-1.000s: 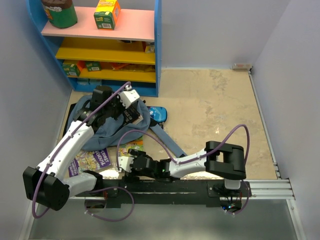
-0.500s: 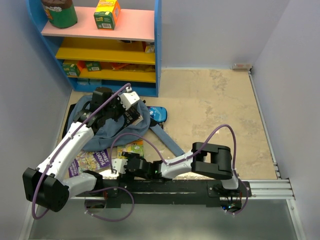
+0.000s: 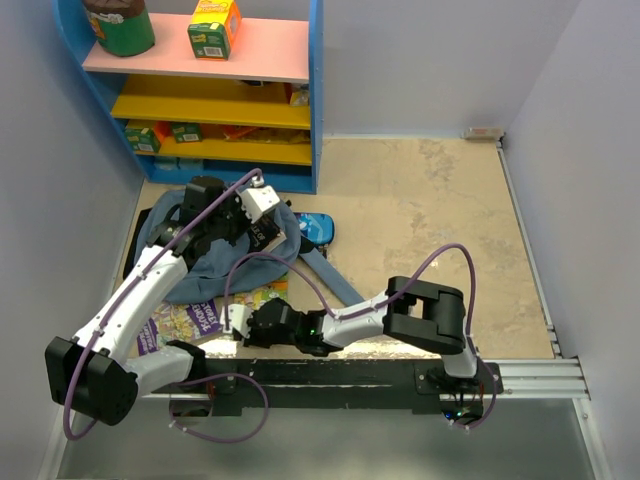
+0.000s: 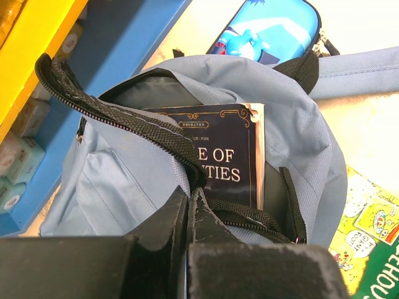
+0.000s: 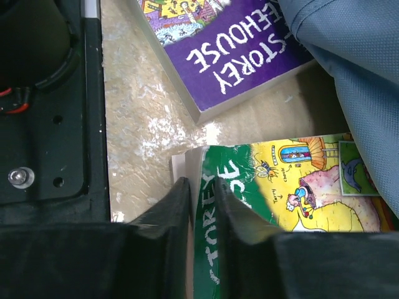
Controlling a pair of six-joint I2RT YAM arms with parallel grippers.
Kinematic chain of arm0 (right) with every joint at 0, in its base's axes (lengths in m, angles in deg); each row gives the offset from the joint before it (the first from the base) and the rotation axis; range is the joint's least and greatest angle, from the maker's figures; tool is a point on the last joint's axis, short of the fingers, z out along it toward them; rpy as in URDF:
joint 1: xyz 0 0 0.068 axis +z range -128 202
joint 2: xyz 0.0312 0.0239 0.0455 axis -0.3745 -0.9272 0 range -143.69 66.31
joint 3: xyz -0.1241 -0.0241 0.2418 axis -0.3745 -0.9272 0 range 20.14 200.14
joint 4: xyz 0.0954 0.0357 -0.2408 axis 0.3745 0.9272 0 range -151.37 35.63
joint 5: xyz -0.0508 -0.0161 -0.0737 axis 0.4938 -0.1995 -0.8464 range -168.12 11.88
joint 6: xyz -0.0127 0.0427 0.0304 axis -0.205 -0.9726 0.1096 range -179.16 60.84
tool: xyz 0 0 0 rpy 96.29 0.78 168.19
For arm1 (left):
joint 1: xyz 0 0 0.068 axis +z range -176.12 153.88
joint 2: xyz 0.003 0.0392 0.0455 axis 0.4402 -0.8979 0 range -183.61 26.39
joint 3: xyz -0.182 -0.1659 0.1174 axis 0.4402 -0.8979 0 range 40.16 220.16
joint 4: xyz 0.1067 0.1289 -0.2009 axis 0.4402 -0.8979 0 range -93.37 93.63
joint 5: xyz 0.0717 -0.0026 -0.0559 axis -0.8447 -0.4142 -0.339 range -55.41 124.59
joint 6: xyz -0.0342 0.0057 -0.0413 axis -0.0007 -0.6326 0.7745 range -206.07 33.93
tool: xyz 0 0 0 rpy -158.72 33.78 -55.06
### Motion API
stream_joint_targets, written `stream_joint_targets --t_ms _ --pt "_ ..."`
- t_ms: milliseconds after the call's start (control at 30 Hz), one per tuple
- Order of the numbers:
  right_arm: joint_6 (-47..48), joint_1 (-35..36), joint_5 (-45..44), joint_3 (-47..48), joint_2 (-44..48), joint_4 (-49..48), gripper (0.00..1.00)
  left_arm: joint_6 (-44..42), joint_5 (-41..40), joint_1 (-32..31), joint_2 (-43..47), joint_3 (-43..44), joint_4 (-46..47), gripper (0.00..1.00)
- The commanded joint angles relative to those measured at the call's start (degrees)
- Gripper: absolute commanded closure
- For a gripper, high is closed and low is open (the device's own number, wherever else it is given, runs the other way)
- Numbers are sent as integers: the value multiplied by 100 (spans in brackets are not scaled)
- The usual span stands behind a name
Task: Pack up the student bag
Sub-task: Pick up the book from the center of the board.
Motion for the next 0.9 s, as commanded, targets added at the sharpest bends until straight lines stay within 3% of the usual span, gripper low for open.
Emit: stream_joint_targets --t_ms 0,33,67,233,400,700,867 --pt "-163 -84 -124 41 -167 577 87 -161 271 24 193 9 190 100" --pt "-180 -84 -221 24 -132 594 98 -153 280 24 193 9 181 100" --pt "-250 -67 -344 32 -114 620 100 -153 289 24 193 9 190 100" --pt "-251 12 -1188 -195 394 674 100 -100 324 24 166 36 234 100" --pt "-128 30 -1382 -469 2151 655 100 -56 341 24 166 36 269 100" --pt "4 30 -1004 102 4260 2261 100 146 210 24 193 -87 471 100" --pt "161 21 -1487 471 5000 2843 100 225 183 24 219 -193 445 100"
